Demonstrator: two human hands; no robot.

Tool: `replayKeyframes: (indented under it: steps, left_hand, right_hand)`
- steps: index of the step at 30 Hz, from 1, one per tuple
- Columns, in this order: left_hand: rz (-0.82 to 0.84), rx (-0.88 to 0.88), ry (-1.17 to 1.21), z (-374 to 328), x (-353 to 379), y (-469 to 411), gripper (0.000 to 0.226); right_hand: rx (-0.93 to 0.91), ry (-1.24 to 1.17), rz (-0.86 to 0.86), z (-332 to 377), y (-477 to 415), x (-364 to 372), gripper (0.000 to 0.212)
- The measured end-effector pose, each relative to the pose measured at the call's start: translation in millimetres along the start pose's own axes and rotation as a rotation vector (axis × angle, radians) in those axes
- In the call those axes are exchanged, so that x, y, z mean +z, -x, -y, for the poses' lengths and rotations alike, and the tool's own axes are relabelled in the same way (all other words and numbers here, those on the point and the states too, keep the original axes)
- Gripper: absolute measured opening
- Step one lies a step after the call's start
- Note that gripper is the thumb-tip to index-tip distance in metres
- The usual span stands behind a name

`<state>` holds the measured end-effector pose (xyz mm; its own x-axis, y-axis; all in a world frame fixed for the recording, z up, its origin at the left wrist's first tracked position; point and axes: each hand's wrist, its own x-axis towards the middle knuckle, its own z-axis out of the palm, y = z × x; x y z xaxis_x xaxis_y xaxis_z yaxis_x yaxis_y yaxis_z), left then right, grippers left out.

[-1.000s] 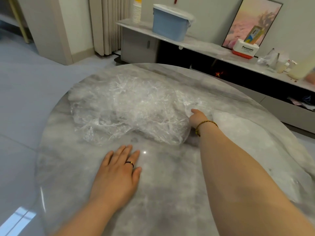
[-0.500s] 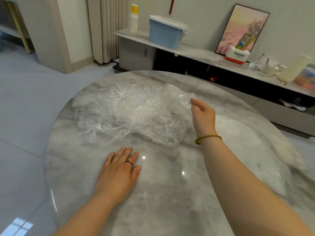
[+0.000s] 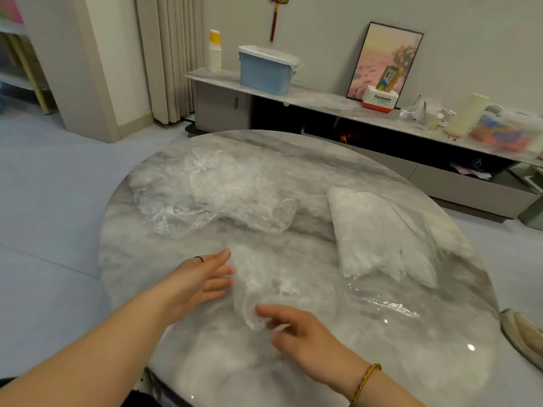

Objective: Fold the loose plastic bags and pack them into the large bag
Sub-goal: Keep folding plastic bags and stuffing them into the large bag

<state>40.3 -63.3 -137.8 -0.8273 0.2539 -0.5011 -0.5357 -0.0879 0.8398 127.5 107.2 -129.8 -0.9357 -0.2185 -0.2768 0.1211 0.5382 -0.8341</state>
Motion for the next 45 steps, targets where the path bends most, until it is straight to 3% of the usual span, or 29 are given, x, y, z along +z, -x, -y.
replayKeyframes:
  steps: [4, 7, 9, 11, 13, 16, 17, 20, 22, 24, 26, 28, 33, 39, 42, 45]
  left_hand:
    - [-0.053, -0.030, -0.141, 12, -4, 7, 0.036]
    - [-0.089, -0.001, -0.254, 13, -2, 9, 0.023]
    - [-0.080, 0.019, -0.337, 12, -1, 9, 0.015]
    - [-0.050, 0.039, -0.414, 9, 1, 11, 0.014]
    - [-0.007, 0.060, -0.463, 3, 4, 12, 0.020]
    - [0.061, 0.058, -0.467, -4, 7, 14, 0.021]
    - [0.082, 0.051, -0.461, -5, 8, 13, 0.021]
    - [0.091, 0.044, -0.483, -3, 11, 8, 0.017]
    - [-0.065, 0.097, -0.490, -1, 13, 1, 0.008]
    - [-0.319, 0.220, -0.555, -1, 15, -4, 0.016]
    - [-0.443, 0.347, -0.648, -2, 21, 1, 0.023]
    - [-0.392, 0.392, -0.735, 2, 30, 9, 0.033]
    - [-0.229, 0.277, -1.077, 19, 36, 9, 0.063]
    - [-0.263, 0.318, -0.868, 14, 21, -2, 0.026]
    - [-0.321, 0.341, -0.769, 6, 6, -3, 0.023]
    - [-0.384, 0.326, -0.869, 1, -10, -1, 0.021]
  right_hand:
    - [0.047, 0.093, 0.193, -8, 9, 2, 0.045]
    - [0.159, -0.037, 0.269, -5, 9, -14, 0.024]
    - [0.202, -0.072, 0.129, -6, 4, -27, 0.009]
    - [0.197, -0.039, -0.185, -15, -6, -41, 0.005]
    - [0.167, 0.052, -0.390, -23, -16, -50, 0.022]
    - [0.234, 0.171, -0.295, -34, -26, -45, 0.055]
    - [0.233, 0.204, -0.252, -36, -30, -39, 0.053]
    - [0.138, 0.270, -0.261, -35, -35, -27, 0.008]
    - [0.110, 0.235, -0.314, -37, -38, -25, 0.031]
    - [0.097, 0.141, -0.415, -34, -37, -26, 0.033]
    - [0.041, 0.069, -0.506, -31, -36, -25, 0.031]
    - [-0.013, 0.009, -0.547, -28, -37, -21, 0.030]
    - [-0.048, -0.168, -0.568, -25, -37, -14, 0.029]
    - [0.005, -0.158, -0.636, -26, -37, -25, 0.030]
    - [0.020, -0.022, -0.656, -31, -36, -32, 0.025]
    - [0.035, 0.092, -0.632, -38, -35, -34, 0.015]
